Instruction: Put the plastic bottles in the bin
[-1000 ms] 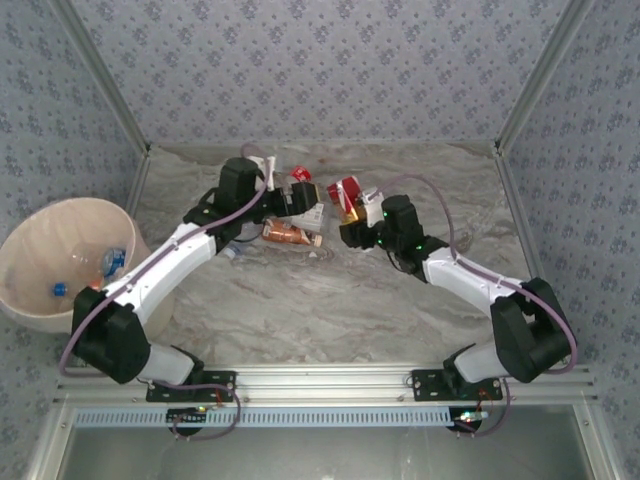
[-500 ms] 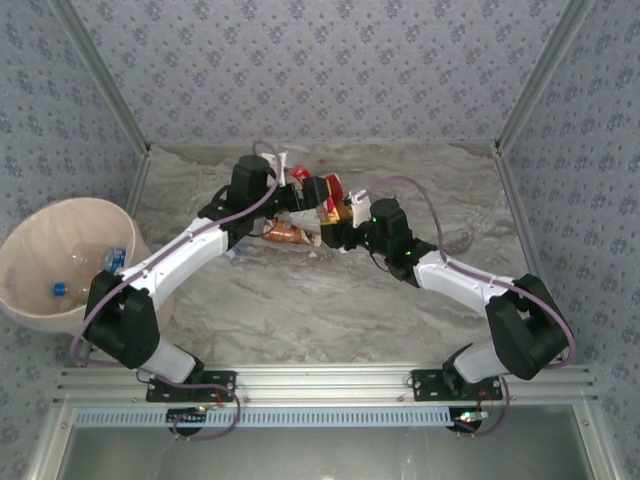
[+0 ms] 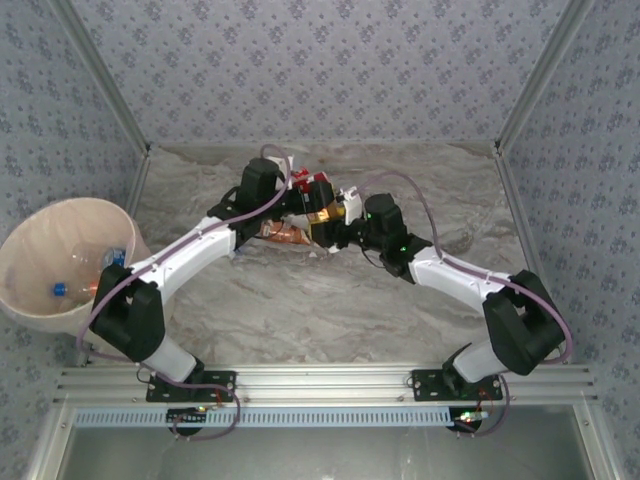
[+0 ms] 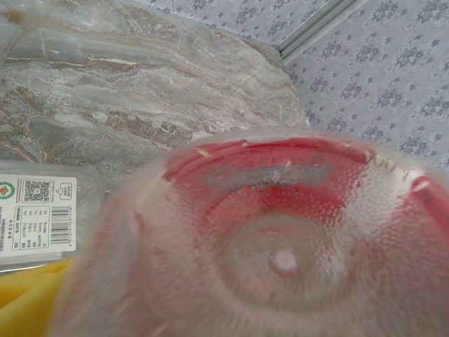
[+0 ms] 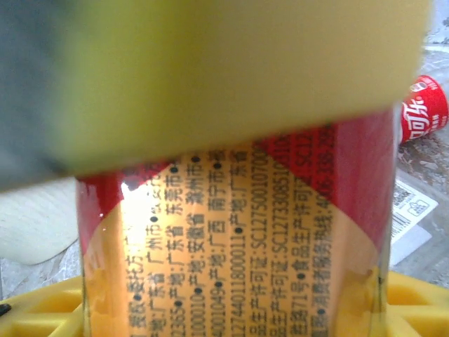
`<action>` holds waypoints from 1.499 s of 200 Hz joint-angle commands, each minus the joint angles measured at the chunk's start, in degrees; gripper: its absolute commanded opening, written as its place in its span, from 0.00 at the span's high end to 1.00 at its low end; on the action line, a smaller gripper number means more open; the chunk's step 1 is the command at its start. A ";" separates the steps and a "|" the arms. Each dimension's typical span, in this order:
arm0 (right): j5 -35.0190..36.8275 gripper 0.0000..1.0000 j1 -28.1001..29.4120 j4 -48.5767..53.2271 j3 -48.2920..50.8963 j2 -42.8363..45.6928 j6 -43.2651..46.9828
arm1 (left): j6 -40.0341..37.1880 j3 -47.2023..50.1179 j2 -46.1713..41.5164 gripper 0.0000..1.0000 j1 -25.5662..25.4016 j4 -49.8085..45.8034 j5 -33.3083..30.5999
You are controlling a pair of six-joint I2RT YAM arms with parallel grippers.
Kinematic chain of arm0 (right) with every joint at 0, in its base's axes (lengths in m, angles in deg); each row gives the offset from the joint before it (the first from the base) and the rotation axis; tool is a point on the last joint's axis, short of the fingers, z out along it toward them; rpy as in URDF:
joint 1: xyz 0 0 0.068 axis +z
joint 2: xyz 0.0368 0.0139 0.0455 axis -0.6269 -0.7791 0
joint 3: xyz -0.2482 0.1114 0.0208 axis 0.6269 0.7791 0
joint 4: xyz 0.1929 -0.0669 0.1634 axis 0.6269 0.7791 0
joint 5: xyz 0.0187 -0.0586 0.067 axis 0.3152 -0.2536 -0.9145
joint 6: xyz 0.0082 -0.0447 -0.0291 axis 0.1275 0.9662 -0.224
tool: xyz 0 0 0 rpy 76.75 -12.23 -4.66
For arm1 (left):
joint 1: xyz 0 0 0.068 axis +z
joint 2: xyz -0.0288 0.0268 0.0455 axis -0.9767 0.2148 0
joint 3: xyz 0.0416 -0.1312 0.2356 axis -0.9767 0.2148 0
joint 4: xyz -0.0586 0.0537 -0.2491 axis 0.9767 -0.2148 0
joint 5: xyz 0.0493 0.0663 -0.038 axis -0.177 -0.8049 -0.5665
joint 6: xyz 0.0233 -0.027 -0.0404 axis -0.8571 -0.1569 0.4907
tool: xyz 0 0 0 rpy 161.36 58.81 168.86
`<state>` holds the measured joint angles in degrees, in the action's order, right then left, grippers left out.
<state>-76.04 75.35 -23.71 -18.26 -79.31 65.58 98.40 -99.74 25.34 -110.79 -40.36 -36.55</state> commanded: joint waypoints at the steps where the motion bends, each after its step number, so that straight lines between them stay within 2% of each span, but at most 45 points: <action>1: -2.24 0.45 0.91 0.76 -3.06 -0.28 0.17 | -1.59 -1.98 0.62 0.11 -0.41 -2.27 -1.56; 32: -2.54 0.42 1.04 2.30 -3.70 -0.25 0.54 | -1.37 -2.49 0.79 0.25 -0.39 -2.98 -1.46; 60: -3.96 0.34 0.92 4.76 -4.64 -0.15 1.39 | -1.13 -2.59 0.22 0.36 -0.43 -3.12 -2.04; 117: -7.01 0.14 0.39 9.23 -4.94 1.58 5.16 | -0.71 -3.22 -0.51 0.43 -0.38 -2.85 -0.65; 153: -7.94 0.05 -0.43 11.53 -3.64 5.57 8.44 | -0.83 -3.30 -2.61 0.45 -0.18 -3.28 -2.47; 160: -7.88 0.00 -0.76 12.09 -3.31 6.71 8.91 | -1.07 -3.27 -3.15 0.45 -0.12 -3.45 -2.89; 201: -6.89 0.00 -3.46 11.95 -0.06 13.87 10.17 | -2.53 -2.21 -8.43 0.47 1.03 -4.26 -6.19; 224: -3.09 0.00 -5.77 7.66 2.69 17.19 6.21 | -4.23 -1.71 -12.58 0.47 2.36 -5.88 -9.06; 264: 8.55 0.00 -8.63 1.47 7.57 20.52 0.05 | -9.47 -3.77 -19.91 0.48 4.55 -13.91 -17.36; 300: 11.59 0.00 -10.12 -1.09 9.82 20.90 -2.62 | -15.27 -9.55 -24.15 0.50 5.86 -24.16 -25.73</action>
<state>-69.26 65.93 -20.46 -9.71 -59.51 66.43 89.15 -104.53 4.49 -105.54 -56.75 -54.36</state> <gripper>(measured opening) 0.999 0.659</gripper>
